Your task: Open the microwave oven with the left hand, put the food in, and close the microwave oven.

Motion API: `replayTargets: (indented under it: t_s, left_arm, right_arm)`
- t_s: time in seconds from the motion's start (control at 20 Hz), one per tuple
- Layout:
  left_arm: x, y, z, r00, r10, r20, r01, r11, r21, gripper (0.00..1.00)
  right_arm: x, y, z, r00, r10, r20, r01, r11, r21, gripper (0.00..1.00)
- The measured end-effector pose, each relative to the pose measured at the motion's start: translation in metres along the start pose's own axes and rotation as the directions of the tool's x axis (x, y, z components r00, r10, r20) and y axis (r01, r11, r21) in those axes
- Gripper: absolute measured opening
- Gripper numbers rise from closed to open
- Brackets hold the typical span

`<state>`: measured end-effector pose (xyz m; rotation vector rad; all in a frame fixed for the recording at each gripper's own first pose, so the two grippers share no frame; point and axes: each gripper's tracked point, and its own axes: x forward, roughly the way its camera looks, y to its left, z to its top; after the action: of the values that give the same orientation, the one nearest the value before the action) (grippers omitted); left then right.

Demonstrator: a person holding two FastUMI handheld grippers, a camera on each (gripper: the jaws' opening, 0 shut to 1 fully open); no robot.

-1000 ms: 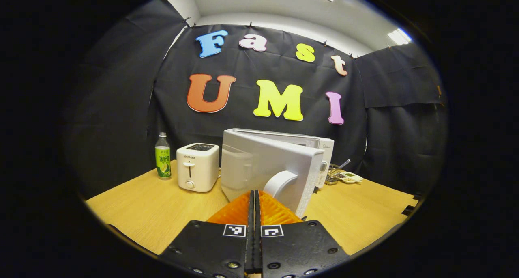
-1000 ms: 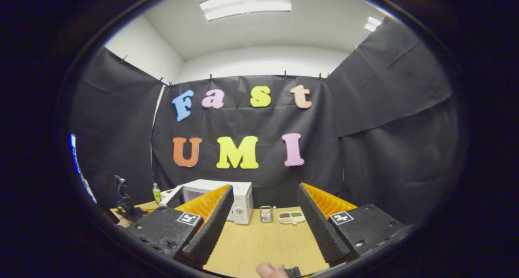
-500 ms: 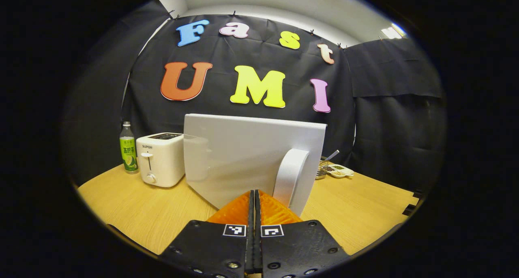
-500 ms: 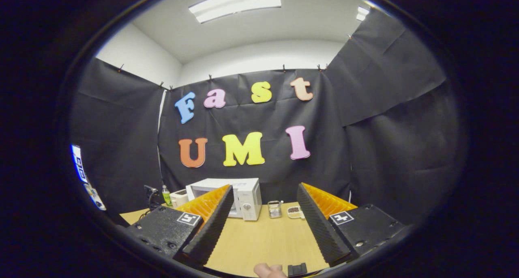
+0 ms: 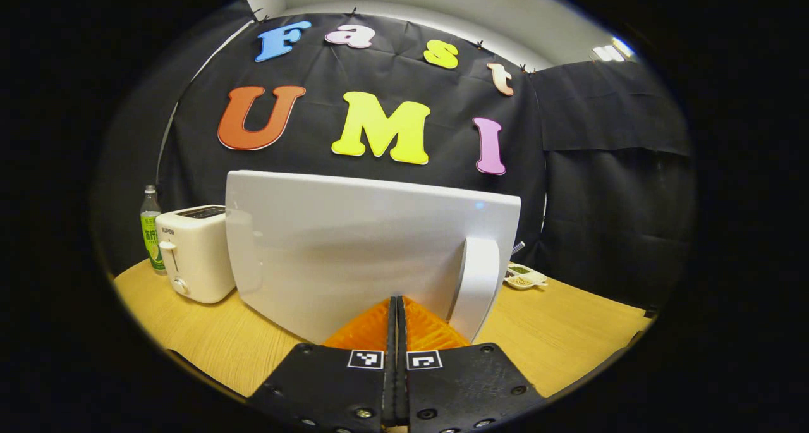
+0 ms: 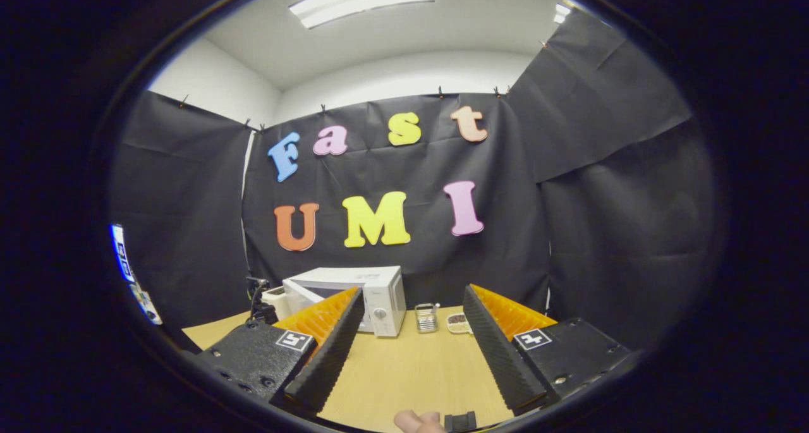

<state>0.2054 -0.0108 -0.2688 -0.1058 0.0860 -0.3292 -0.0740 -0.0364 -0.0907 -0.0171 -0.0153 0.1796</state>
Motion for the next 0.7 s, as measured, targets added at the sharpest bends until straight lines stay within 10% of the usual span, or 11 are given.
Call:
replayTargets:
  t_s: [0.7]
  left_arm:
    - [0.083, -0.013, 0.000, 1.000, 0.021, -0.023, -0.022, 0.999, -0.047, 0.00]
  right_arm:
    - [0.059, -0.048, -0.031, 0.995, -0.068, -0.076, 0.066, 0.997, -0.031, 1.00]
